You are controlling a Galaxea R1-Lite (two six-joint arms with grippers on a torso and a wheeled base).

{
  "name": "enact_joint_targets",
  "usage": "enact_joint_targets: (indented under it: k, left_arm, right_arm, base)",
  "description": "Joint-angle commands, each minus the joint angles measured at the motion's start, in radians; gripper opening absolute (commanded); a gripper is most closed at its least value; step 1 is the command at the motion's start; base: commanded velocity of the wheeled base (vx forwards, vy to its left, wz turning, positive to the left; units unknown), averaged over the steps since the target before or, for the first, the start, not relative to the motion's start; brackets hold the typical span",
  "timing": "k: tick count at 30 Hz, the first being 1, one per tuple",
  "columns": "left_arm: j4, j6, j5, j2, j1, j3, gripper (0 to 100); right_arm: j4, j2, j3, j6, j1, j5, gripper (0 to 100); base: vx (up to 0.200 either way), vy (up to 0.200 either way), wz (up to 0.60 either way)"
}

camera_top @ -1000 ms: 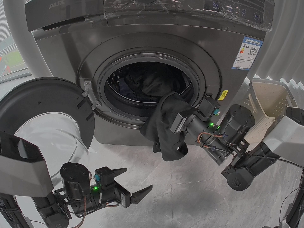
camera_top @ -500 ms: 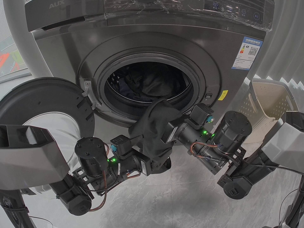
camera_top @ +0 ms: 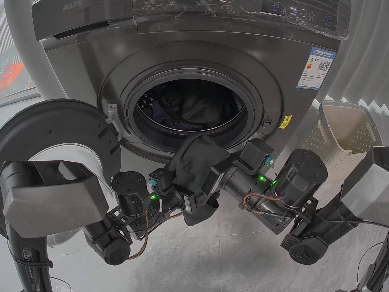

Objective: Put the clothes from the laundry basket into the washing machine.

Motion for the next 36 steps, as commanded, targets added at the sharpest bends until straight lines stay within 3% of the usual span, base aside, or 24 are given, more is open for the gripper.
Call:
enact_joint_targets:
  k: [1, 3, 4, 10, 24, 35, 36]
  left_arm:
    - [-0.001, 0.0, 0.024, 0.049, 0.019, -0.053, 100]
    - [-0.001, -0.002, 0.041, 0.049, 0.019, -0.062, 100]
    - [-0.001, -0.002, 0.044, 0.048, 0.018, -0.062, 0]
    - [-0.002, -0.016, 0.047, 0.037, 0.028, -0.062, 0]
    - [-0.002, -0.031, 0.044, -0.138, 0.056, -0.03, 0]
    - [-0.002, -0.028, 0.044, -0.181, 0.056, -0.014, 0]
    - [-0.002, -0.028, 0.044, -0.179, 0.056, -0.014, 0]
  right_arm:
    - [-0.005, -0.009, 0.023, 0.004, 0.012, 0.0, 0]
    - [-0.005, -0.009, 0.023, 0.004, 0.012, 0.0, 0]
    - [-0.005, -0.009, 0.023, 0.004, 0.012, 0.0, 0]
    - [-0.005, -0.01, 0.035, 0.004, 0.0, -0.002, 0]
    - [0.006, 0.052, 0.057, 0.018, -0.103, -0.016, 0]
    - [-0.004, 0.072, 0.083, 0.018, -0.089, -0.006, 0]
    - [-0.002, 0.071, 0.086, 0.018, -0.087, -0.005, 100]
  base:
    - [0.0, 0.0, 0.0]
    - [0.0, 0.0, 0.0]
    - [0.0, 0.0, 0.0]
    - [0.0, 0.0, 0.0]
    - [0.0, 0.0, 0.0]
    - [0.0, 0.0, 0.0]
    - [0.0, 0.0, 0.0]
